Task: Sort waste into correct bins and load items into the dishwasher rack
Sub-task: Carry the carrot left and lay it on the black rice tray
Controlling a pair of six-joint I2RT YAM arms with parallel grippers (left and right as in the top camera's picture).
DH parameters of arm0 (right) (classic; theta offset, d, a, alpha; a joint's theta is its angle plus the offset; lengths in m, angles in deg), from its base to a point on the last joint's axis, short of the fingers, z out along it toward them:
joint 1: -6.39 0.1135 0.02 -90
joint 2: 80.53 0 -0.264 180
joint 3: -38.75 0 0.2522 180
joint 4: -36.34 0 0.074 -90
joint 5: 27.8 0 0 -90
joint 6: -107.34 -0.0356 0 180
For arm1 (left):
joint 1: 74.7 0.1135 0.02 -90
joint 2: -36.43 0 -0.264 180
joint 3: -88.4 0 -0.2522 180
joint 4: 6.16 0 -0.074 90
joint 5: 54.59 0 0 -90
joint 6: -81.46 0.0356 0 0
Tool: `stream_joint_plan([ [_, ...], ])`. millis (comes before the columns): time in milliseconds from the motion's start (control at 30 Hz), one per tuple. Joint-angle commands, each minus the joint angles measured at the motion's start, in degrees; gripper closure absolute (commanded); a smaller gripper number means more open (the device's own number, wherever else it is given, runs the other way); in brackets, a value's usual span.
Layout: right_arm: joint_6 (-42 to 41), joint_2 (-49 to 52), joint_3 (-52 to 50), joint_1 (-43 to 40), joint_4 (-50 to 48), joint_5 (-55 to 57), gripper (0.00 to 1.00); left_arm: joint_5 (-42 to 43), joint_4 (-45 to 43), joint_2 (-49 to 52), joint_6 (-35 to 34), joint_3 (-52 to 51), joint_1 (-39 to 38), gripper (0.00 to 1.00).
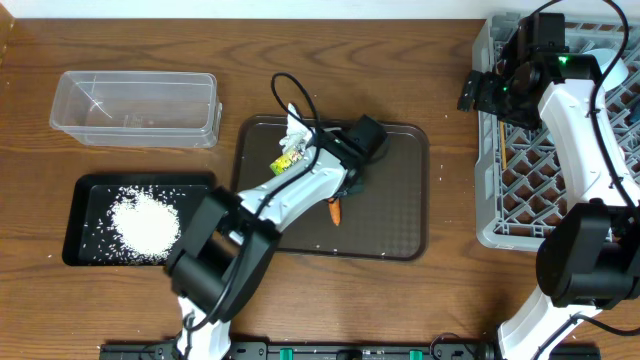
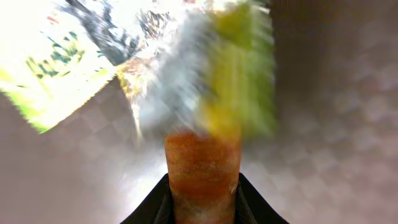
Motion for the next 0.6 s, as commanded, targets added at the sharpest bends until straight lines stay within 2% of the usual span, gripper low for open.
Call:
stream_joint_plan([
  [0, -0.7, -1.4, 1.0, -0.4, 0.0, -0.2, 0.01, -0.5, 1.3, -4.7, 0.1, -0.3, 0.0, 0.81],
  [167, -0.7, -1.4, 1.0, -0.4, 0.0, -0.2, 0.01, -0.5, 5.0, -9.9, 0.1, -0.3, 0.9, 0.81],
  [300, -0.7, -1.4, 1.0, -0.4, 0.0, -0.2, 0.01, -0.5, 8.4, -15.6, 0.1, -0.3, 4.8, 0.81],
  [567, -0.7, -1.4, 1.0, -0.4, 0.0, -0.2, 0.01, -0.5, 15.6, -24.4, 0.1, -0.3, 21.2, 0.80],
])
